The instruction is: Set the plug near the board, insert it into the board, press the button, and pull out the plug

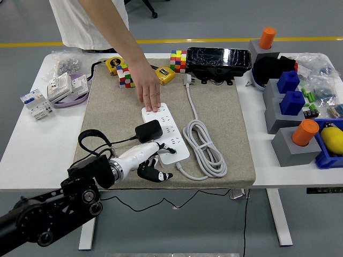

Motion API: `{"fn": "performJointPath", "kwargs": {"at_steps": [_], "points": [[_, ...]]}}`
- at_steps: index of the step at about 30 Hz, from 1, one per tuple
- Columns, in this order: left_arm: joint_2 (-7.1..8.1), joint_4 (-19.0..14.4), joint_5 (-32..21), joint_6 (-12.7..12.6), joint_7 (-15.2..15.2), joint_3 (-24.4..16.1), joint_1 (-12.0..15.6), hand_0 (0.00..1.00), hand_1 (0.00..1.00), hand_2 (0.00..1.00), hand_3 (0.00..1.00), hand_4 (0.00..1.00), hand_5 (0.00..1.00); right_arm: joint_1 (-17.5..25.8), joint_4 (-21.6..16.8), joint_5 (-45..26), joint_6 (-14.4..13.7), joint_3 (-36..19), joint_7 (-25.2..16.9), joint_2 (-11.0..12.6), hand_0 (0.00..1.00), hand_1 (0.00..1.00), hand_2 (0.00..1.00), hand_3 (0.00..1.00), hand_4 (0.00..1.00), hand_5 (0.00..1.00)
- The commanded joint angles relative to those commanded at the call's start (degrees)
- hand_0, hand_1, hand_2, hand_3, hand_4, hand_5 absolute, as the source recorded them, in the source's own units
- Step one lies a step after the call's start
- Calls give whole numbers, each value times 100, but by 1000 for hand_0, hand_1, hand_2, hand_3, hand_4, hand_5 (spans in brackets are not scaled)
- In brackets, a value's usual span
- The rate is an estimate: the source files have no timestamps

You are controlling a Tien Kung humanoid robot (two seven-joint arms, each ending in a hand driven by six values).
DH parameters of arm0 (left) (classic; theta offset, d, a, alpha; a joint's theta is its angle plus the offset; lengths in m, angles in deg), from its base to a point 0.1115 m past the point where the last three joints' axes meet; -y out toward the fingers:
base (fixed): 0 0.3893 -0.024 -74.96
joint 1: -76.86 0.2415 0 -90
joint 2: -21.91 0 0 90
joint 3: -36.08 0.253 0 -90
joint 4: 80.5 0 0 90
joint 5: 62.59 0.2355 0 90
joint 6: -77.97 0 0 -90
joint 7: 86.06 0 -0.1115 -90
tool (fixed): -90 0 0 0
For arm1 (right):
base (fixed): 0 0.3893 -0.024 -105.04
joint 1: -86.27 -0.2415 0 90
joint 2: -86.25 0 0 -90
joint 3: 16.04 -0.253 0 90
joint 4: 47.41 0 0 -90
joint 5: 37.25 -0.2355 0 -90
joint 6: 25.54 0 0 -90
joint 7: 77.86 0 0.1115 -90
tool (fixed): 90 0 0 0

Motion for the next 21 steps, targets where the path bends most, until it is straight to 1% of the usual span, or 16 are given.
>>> {"fn": "performJointPath", "kwargs": {"at_steps": [1,2,5,7,8,11,13,14,17,19,20,21], "points": [[2,-13,-23,-45,-67,-13,5,80,61,127,745,783,249,-1,-2,1,-1,-6,-1,0,576,635,621,554,897,425],[9,-46,-115,-171,-248,-43,16,83,60,127,659,778,248,-1,-6,5,-4,-17,-5,2,576,634,621,554,898,426],[25,-101,-506,-534,-830,-99,23,83,60,127,659,778,248,-5,-4,7,-4,-21,-3,4,576,634,621,554,898,426],[24,-92,-856,-898,-1331,-124,20,83,60,127,659,778,248,-5,-5,6,-4,-15,-5,4,576,634,621,554,898,426],[22,-78,-960,-1021,-1513,-130,20,138,87,185,604,776,248,-5,-4,4,-4,-12,-5,3,576,634,620,554,897,425],[9,61,-1369,-1455,-2134,-122,26,138,87,185,604,776,248,-10,-4,1,-2,-1,-5,-5,576,634,620,554,897,425],[6,145,-1603,-1674,-2411,-120,43,138,87,185,604,776,248,-10,-6,2,0,2,-6,-7,576,634,620,554,897,425],[5,202,-1780,-1802,-2574,-126,57,216,196,293,574,779,255,-10,-4,2,-1,2,-6,-9,577,634,620,554,897,426],[8,312,-2189,-2042,-2885,-176,87,216,196,293,574,779,255,-6,5,0,-1,13,-5,-9,577,634,620,554,897,426],[15,373,-2343,-2117,-2942,-230,91,216,196,293,574,779,255,-8,9,-1,2,15,-2,-8,577,634,620,554,897,426],[21,391,-2359,-2126,-2934,-248,91,249,270,389,526,777,261,-9,12,0,2,12,-2,-9,577,635,620,554,897,426],[33,411,-2372,-2133,-2926,-269,89,249,270,389,526,777,261,-11,14,1,2,8,-1,-10,577,635,620,554,897,426]]}}
